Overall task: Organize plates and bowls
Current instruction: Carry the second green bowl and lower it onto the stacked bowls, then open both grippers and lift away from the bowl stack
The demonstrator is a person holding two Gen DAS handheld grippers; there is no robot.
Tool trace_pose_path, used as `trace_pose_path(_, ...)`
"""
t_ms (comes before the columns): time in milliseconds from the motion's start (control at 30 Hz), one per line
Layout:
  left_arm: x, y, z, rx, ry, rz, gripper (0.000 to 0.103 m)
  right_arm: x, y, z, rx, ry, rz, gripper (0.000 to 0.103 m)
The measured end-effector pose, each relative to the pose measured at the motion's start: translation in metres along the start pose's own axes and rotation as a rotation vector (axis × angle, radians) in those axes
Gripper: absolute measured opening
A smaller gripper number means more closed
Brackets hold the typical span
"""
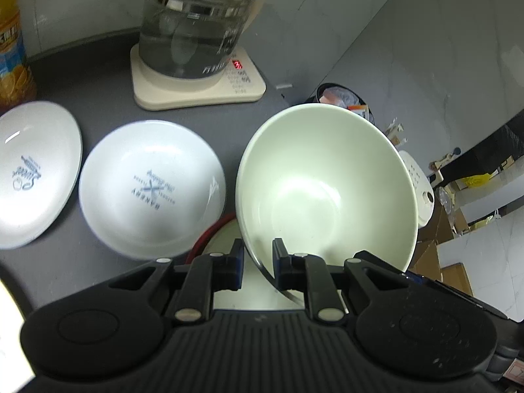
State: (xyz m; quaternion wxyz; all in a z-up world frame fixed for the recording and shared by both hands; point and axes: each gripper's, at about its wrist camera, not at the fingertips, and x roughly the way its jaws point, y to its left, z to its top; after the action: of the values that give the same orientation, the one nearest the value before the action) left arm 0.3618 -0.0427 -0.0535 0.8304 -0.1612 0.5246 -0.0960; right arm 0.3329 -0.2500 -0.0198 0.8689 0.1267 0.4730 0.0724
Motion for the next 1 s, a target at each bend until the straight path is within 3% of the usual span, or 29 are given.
trace_pose_path(633,0.002,0.017,-0.036,0.067,0.061,-0.030,0.016,-0.009,0.007,-0.046,0.030,0.050,-0.056,0.028)
trace_pose_path(1000,0.009,0.020,-0.040,0.084,0.091,-0.015,0.019,-0.001,0.008,-0.051,0.038,0.086,-0.071,0.029)
